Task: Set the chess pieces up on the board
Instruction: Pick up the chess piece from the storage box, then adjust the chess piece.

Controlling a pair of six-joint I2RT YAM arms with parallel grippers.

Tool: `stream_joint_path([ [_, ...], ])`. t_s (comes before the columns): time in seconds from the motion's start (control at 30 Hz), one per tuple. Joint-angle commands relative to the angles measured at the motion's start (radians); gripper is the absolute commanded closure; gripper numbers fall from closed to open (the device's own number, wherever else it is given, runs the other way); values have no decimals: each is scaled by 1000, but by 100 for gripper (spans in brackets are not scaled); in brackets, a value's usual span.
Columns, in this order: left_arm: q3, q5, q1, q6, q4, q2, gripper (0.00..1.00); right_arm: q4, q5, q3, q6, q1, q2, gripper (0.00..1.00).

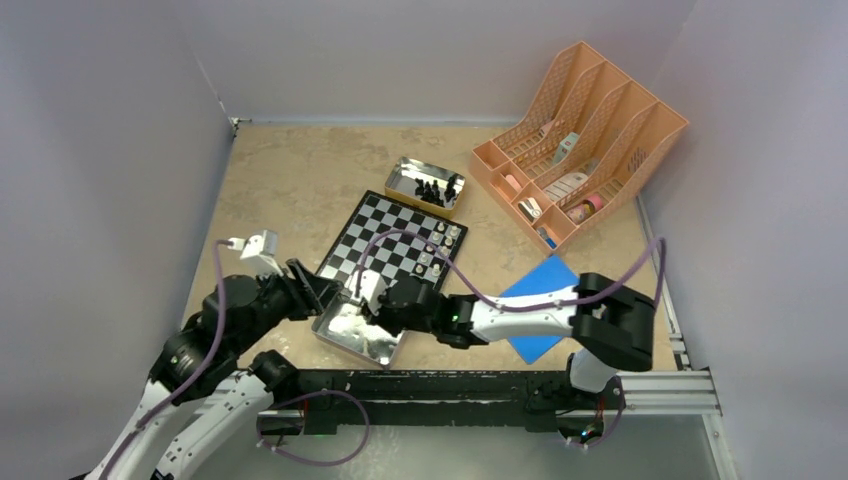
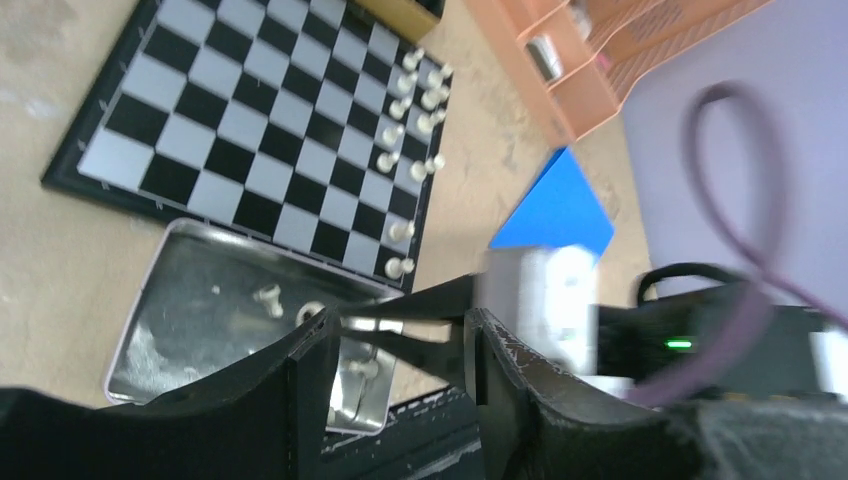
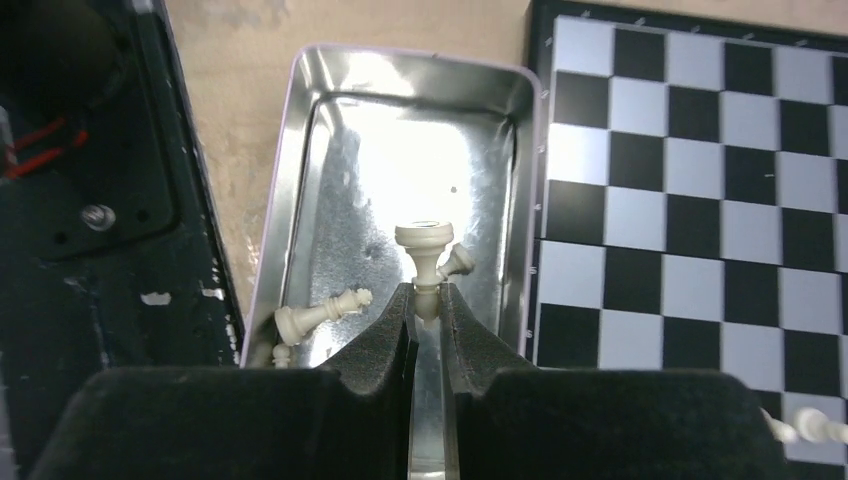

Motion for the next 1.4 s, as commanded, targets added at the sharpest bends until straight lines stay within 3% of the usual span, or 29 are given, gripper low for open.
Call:
stream_joint_path([
  [0.0,-49,85,5,-73,47,69,52,68,20,-49,83,-17,-157,92],
  [0.23,-91,273,6,-82,235,140,52,90,-39,-117,109,-22,-292,91],
  [0.5,-69,335,6,-103,261,202,49,136,20,-169,109,-22,-433,90],
  [0.73,-103,422,5,-150,376,206,56,157,40,-183,111,-22,-478,90],
  [0.97,-94,415,6,-154,372,217,58,184,19,-213,111,-22,-533,90],
  [1.17,-86,398,6,-156,368,233,52,189,19,-220,105,-22,-547,90],
  [1.37,-87,412,5,-151,389,247,60,186,1,-217,100,-21,-542,90],
])
